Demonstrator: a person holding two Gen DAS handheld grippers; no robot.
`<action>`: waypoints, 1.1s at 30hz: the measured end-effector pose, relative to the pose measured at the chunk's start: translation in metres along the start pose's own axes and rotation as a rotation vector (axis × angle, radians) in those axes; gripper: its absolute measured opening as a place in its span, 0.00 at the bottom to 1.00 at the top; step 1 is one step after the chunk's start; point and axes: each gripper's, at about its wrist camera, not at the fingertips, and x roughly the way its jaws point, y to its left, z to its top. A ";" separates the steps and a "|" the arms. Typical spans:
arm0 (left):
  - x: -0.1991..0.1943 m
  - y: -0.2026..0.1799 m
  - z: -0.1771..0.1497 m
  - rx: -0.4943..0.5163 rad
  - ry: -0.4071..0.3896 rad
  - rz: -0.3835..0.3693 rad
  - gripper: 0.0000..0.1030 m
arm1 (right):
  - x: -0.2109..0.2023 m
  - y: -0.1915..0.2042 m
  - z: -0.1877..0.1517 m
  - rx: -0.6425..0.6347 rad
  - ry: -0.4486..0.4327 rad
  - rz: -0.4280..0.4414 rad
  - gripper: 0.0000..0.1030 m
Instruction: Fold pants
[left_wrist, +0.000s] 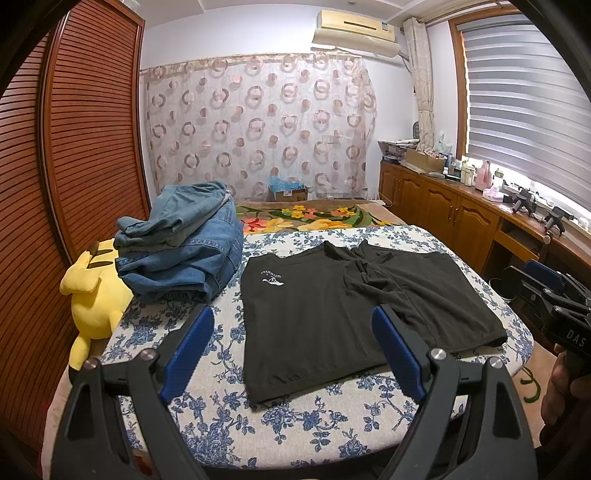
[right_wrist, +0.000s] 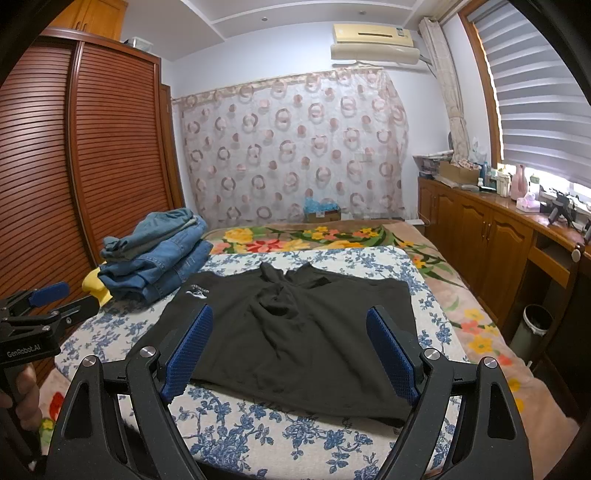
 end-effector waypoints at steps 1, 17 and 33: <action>0.000 0.000 0.000 0.000 0.000 0.000 0.86 | 0.000 0.000 0.000 0.000 0.000 0.000 0.84; -0.003 -0.001 0.001 0.000 -0.004 0.001 0.86 | 0.001 -0.002 -0.003 0.000 -0.002 0.001 0.84; -0.003 -0.002 0.001 0.002 -0.006 0.002 0.86 | 0.002 -0.005 -0.006 0.001 -0.003 0.001 0.84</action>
